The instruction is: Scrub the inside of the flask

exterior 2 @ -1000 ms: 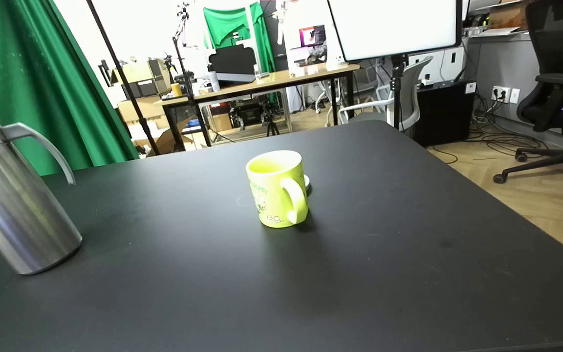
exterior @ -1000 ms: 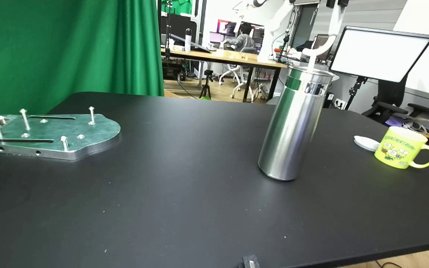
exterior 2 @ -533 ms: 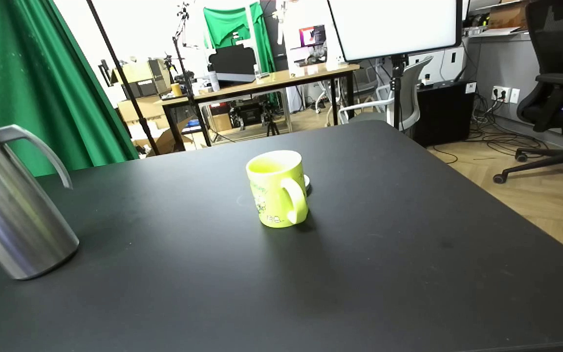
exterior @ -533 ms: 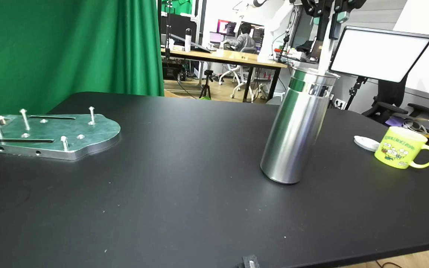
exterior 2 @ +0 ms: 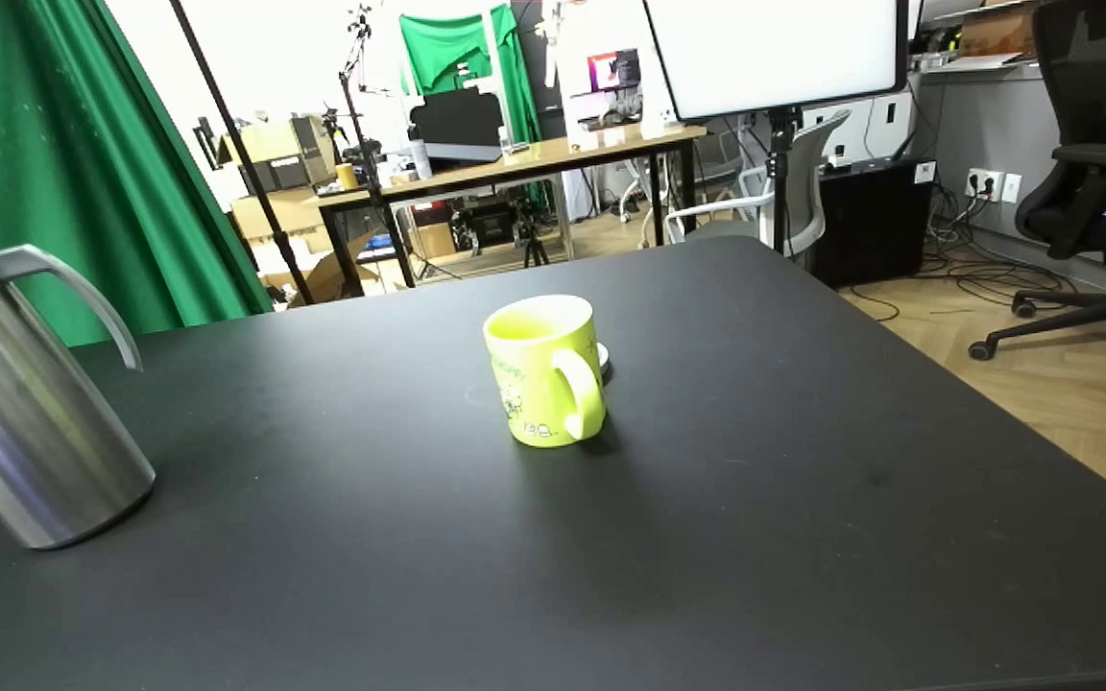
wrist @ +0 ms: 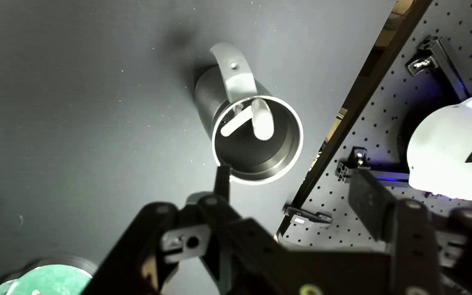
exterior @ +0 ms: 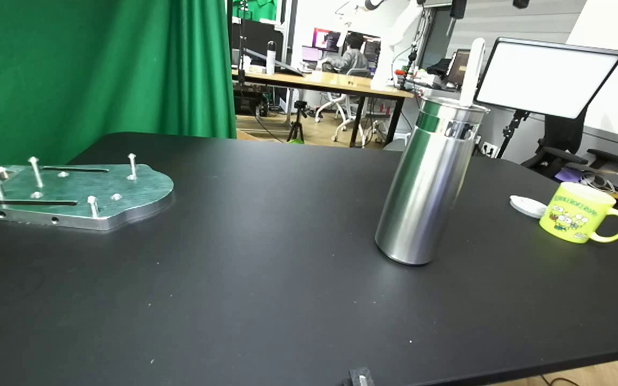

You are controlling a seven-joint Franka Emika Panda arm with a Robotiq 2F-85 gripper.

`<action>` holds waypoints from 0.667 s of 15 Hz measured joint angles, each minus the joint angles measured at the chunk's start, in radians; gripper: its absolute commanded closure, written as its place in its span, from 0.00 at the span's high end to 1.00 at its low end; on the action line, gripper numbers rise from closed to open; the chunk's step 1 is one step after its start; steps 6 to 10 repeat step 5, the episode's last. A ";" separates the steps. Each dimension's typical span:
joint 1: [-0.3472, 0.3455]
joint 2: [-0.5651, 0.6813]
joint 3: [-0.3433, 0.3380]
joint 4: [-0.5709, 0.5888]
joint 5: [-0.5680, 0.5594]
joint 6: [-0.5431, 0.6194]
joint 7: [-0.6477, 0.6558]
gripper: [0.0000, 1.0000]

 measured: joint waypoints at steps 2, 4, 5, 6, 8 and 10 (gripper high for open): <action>-0.001 -0.025 -0.004 0.009 0.000 -0.041 0.000 0.94; -0.002 -0.034 -0.005 0.010 0.000 -0.048 -0.001 0.98; -0.002 -0.034 -0.005 0.010 0.000 -0.048 -0.001 0.98; -0.002 -0.034 -0.005 0.010 0.000 -0.048 -0.001 0.98; -0.002 -0.034 -0.005 0.010 0.000 -0.048 -0.001 0.98; -0.002 -0.034 -0.005 0.010 0.000 -0.048 -0.001 0.98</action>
